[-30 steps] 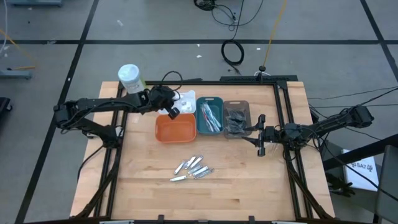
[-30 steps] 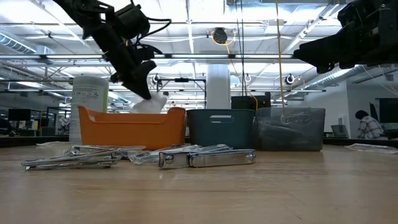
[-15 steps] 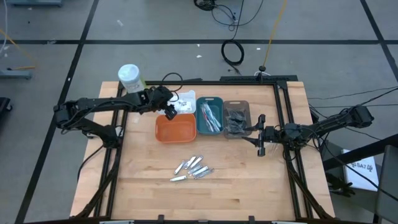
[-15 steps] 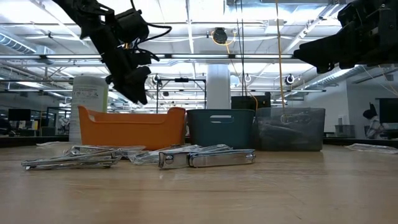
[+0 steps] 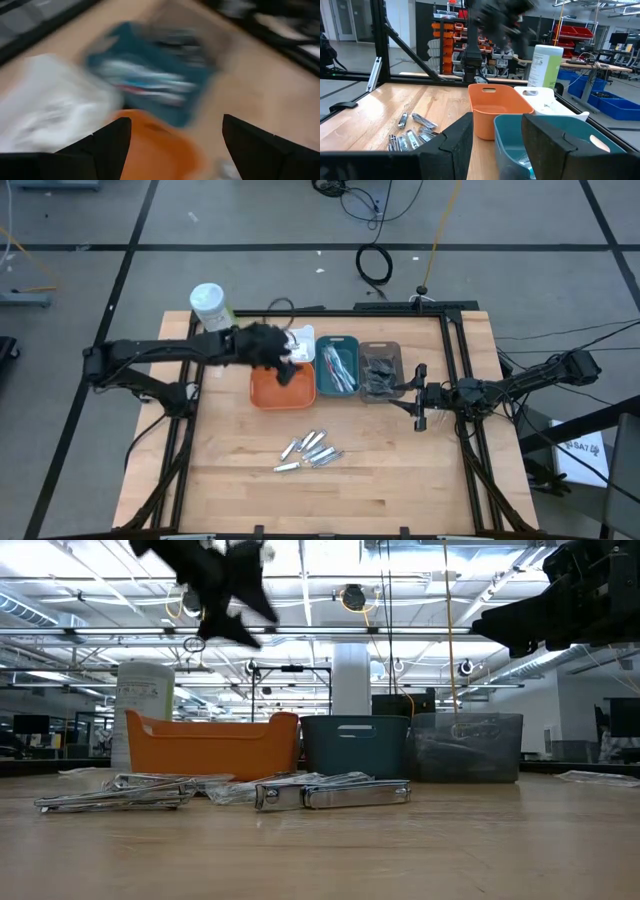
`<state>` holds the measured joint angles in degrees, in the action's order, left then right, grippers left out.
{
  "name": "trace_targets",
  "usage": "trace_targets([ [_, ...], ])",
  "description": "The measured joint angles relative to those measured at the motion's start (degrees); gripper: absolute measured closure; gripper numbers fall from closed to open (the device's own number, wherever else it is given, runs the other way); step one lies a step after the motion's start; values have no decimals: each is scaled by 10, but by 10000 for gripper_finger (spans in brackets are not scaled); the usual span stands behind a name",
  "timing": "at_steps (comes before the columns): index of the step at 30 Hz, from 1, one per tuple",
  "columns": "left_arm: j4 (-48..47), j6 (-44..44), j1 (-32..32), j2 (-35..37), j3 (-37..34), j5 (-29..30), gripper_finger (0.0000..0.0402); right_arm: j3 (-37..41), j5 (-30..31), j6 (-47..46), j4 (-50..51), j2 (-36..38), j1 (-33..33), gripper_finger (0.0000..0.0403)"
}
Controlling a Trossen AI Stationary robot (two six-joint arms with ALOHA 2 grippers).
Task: Pick & Place Travel size toiletries
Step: Put the nail cutter into the orange bin
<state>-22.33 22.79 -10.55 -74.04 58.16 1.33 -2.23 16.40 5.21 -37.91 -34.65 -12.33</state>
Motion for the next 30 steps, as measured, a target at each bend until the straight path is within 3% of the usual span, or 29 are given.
trace_targets([
  [3, -1, -4, 91, -2, 29, 16, 94, 0, 0, 0, 0, 0, 0, 248],
  [7, 0, 16, 213, -12, 56, 80, 94, 0, 0, 0, -1, 0, 0, 248],
  [14, -52, 161, 369, -66, 60, 222, 94, 0, 0, 0, 0, 0, 0, 248],
  [20, -118, 283, 405, -157, 60, 233, 94, 0, 0, 0, 0, 0, 0, 248],
  [30, -112, 335, 377, -285, 60, 167, 94, 0, 0, 0, 0, 0, 0, 248],
])
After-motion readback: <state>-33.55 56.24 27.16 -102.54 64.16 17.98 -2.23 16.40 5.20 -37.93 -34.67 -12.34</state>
